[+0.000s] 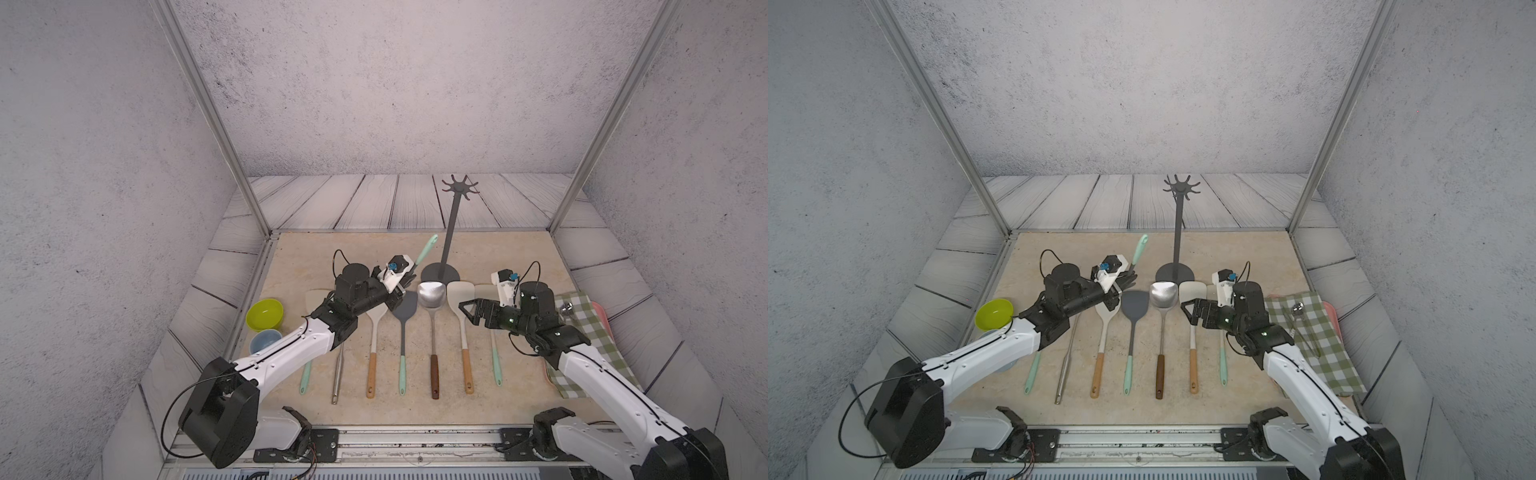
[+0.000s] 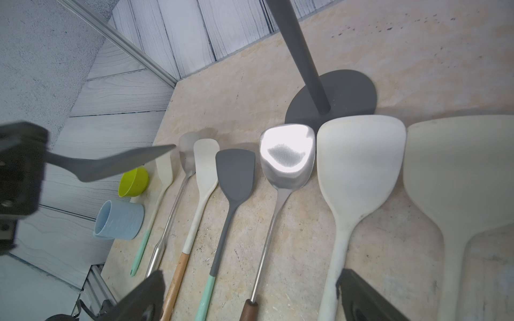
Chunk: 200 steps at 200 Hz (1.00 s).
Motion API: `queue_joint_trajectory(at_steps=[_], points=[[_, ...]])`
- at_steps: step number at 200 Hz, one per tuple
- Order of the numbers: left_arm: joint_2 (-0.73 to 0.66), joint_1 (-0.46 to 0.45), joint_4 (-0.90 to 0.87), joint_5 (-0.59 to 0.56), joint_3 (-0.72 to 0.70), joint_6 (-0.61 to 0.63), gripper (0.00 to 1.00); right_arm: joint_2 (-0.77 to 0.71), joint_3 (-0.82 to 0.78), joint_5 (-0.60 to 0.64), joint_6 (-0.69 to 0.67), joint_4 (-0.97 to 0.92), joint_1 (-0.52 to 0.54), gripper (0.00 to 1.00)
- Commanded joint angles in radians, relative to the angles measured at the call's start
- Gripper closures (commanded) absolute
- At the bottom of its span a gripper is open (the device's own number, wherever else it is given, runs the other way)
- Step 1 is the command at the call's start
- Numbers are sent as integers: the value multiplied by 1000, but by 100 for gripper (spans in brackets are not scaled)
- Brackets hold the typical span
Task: Take the spatula off the kitchen utensil rack
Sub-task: Place the spatula at the center of the board.
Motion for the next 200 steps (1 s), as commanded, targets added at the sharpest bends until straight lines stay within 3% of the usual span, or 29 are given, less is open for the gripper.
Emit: queue_joint_trajectory(at_steps=[1, 38, 66, 102, 150, 200], points=[[7, 0, 25, 54, -19, 94, 100, 10, 94, 55, 4, -272, 1, 2], [73, 0, -26, 19, -2, 249, 100, 69, 308, 68, -20, -541, 0, 3], [103, -1, -110, -5, 31, 334, 100, 68, 435, 82, -68, -631, -7, 4], [112, -43, -147, -61, 37, 413, 100, 73, 582, -92, -146, -671, -6, 9], [98, -110, -177, -78, 49, 456, 100, 185, 671, -331, -166, -684, 15, 20], [97, -139, -196, -84, 66, 474, 100, 277, 680, -301, -223, -723, 137, 28]])
